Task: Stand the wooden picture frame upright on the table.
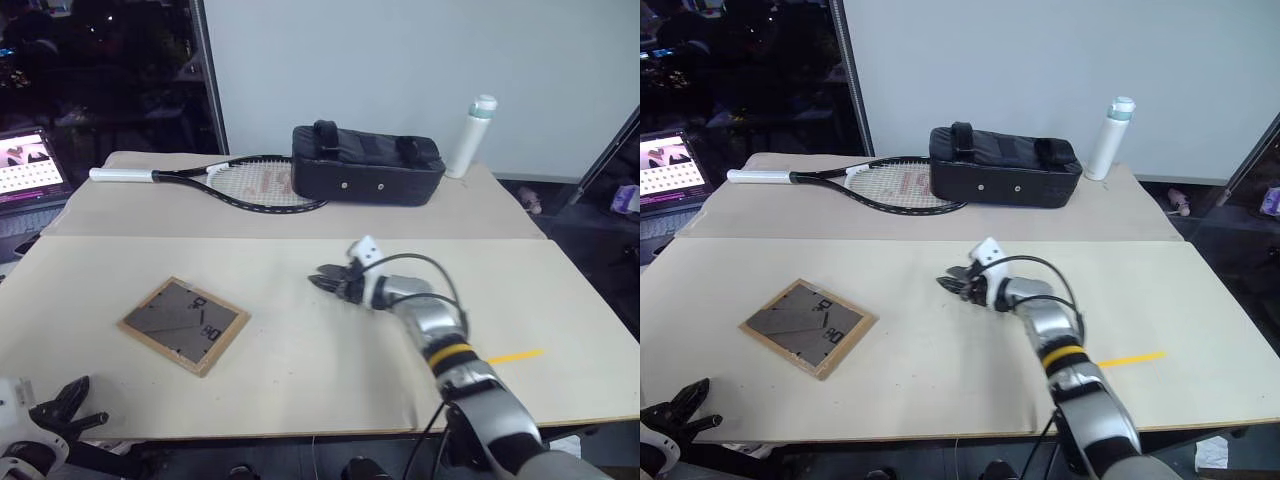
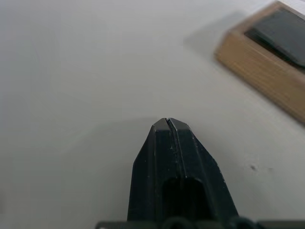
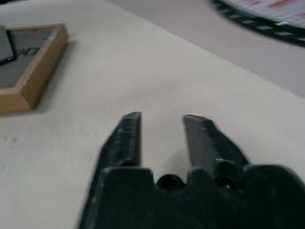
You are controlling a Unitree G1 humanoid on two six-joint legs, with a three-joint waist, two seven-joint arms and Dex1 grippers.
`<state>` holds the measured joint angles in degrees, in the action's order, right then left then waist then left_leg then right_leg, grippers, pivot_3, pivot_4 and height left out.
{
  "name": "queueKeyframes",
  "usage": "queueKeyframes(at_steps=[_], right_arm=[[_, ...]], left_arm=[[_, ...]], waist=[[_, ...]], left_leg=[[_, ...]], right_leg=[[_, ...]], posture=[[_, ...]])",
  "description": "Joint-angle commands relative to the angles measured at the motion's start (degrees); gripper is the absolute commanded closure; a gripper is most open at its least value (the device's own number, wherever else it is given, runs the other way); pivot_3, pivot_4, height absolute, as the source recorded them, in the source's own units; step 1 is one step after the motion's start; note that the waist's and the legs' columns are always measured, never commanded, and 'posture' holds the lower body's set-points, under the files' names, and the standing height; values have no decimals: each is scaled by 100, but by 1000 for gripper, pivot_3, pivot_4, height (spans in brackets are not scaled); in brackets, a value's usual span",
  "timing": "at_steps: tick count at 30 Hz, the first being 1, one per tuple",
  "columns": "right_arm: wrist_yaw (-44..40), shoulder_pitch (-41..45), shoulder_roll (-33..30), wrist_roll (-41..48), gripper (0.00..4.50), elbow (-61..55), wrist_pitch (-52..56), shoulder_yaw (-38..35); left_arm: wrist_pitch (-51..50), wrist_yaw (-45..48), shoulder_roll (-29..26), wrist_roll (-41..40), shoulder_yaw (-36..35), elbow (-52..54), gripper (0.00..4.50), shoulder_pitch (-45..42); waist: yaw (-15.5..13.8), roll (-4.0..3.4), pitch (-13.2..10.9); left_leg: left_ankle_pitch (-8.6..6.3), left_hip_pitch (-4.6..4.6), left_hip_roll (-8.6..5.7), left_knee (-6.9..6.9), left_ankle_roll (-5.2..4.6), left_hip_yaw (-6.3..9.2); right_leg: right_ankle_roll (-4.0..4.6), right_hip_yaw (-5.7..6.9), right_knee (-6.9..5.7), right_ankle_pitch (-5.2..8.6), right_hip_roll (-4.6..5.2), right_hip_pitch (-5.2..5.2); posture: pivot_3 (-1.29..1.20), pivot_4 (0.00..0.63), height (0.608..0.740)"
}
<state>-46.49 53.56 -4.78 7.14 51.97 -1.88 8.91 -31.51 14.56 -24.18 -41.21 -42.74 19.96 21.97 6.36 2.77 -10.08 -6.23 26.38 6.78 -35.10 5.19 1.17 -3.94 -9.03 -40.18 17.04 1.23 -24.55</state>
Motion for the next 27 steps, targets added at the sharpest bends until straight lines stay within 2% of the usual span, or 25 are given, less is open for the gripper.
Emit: queueKeyframes(at_steps=[1, 5, 10, 15, 21, 24, 27], right_arm=[[217, 598, 415, -315, 4438, 1042, -835, 11], [284, 912, 909, -577, 4438, 1748, -1103, 43], [240, 943, 1350, -916, 4438, 2086, -1294, 179], [-354, 789, 1643, -1037, 4438, 2053, -1568, 291], [-1452, 401, 1426, -969, 4438, 1551, -1779, 368], [-1802, 18, 1118, -1202, 4438, 910, -1828, 673], [-2062, -458, 681, -1216, 4438, -165, -1440, 850]], left_arm=[[-40, -426, -19, 189, 99, 216, 4500, -291], [-13, -667, -49, 323, 343, 24, 4500, -877], [-34, -855, 3, 652, 841, -392, 4500, -1499], [-28, -745, 90, 926, 1466, -833, 4500, -2066], [-199, -34, -177, 1132, 2151, -1266, 4500, -2652], [-310, 184, -136, 1222, 2478, -1296, 4500, -2754], [-414, 424, 17, 1353, 2943, -1296, 4500, -2728]], waist=[[-15, -2, -1], [-37, -5, -3], [-108, -6, -4], [-115, -6, -3], [-221, -10, -2], [-257, -14, 1], [-373, -41, 22]], left_leg=[[0, 1, 0, 2, 0, 4], [0, 2, 0, 3, 1, 27], [-1, 2, 0, 5, 2, 40], [0, 2, 0, 10, 2, 45], [-11, -3, 0, 10, 26, 62], [-11, -9, 0, 17, 27, 61], [-9, -9, 0, 16, 29, 61]], right_leg=[[1, 7, 0, 0, 0, 0], [14, 36, -4, 7, 0, 10], [19, 54, -6, 10, 0, 16], [18, 63, -7, 12, 1, 21], [25, 85, -10, 16, 2, 35], [28, 86, -10, 18, 2, 36], [24, 87, -5, 22, 5, 45]], posture=[[0, 150, 677], [0, 150, 677], [0, 150, 677], [0, 150, 677], [0, 150, 677], [0, 150, 677], [0, 150, 677]])
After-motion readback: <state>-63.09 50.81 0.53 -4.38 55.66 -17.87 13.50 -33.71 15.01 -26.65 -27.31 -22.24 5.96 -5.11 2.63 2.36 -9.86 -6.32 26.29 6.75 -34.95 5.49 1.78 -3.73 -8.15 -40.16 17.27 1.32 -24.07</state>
